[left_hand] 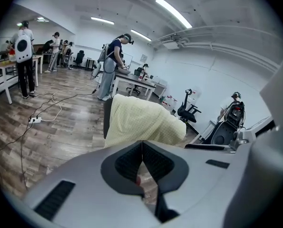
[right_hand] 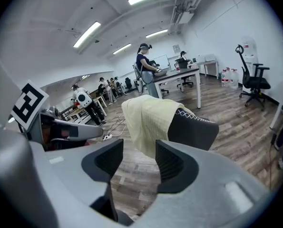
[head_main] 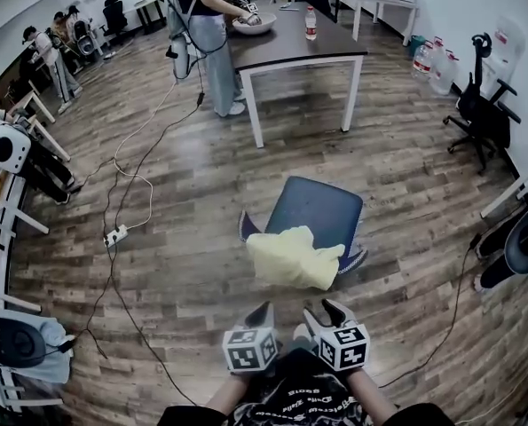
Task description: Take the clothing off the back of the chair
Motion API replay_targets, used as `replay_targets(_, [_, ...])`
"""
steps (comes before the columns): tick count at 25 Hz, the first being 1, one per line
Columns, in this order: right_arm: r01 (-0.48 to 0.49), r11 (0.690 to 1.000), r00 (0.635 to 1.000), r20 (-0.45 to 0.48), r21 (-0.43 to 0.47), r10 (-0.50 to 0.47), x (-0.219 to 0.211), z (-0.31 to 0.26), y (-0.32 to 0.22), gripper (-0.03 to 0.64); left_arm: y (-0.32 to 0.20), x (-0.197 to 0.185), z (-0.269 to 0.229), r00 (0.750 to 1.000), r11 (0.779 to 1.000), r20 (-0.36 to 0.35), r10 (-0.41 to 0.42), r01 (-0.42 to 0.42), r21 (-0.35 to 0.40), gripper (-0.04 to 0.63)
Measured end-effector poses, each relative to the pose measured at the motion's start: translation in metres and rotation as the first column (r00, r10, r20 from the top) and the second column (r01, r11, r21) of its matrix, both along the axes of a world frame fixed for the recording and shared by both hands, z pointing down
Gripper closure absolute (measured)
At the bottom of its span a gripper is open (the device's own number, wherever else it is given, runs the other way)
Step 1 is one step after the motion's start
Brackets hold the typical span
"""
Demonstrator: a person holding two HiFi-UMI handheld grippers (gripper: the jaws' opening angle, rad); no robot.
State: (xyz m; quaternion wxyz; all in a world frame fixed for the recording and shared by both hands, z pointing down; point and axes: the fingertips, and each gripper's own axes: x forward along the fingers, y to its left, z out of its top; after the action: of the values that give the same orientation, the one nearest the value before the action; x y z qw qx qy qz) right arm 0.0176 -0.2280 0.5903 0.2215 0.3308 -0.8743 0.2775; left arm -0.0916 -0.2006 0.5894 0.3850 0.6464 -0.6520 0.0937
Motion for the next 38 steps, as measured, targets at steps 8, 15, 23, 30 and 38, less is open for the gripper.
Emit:
replay_targets(8, [-0.009, 0.998, 1.000, 0.016, -0.066, 0.010, 0.001, 0.012, -0.030, 0.328, -0.029, -0.013, 0.006, 0.999, 0.999, 0.028, -0.042, 0.042, -0.011, 0.583])
replay_targets(15, [-0.121, 0.988, 0.993, -0.017, -0.097, 0.120, 0.005, 0.034, -0.039, 0.261, -0.051, -0.052, 0.037, 0.999, 0.995, 0.008, 0.050, -0.049, -0.092, 0.360])
replay_targets(23, [-0.283, 0.953, 0.959, -0.029, -0.112, 0.281, -0.010, 0.046, -0.047, 0.172, -0.094, -0.080, 0.074, 0.970, 0.956, 0.023, 0.241, -0.233, -0.180, 0.249])
replay_targets(30, [-0.433, 0.889, 0.901, -0.042, -0.150, 0.432, -0.030, 0.058, -0.076, 0.121, -0.116, -0.050, 0.078, 0.858, 0.842, -0.100, 0.505, -0.514, -0.164, 0.249])
replay_targets(38, [-0.441, 0.880, 0.896, -0.023, -0.177, 0.444, -0.043, 0.064, -0.099, 0.121, -0.131, -0.027, 0.081, 0.764, 0.754, -0.233, 0.602, -0.640, -0.150, 0.256])
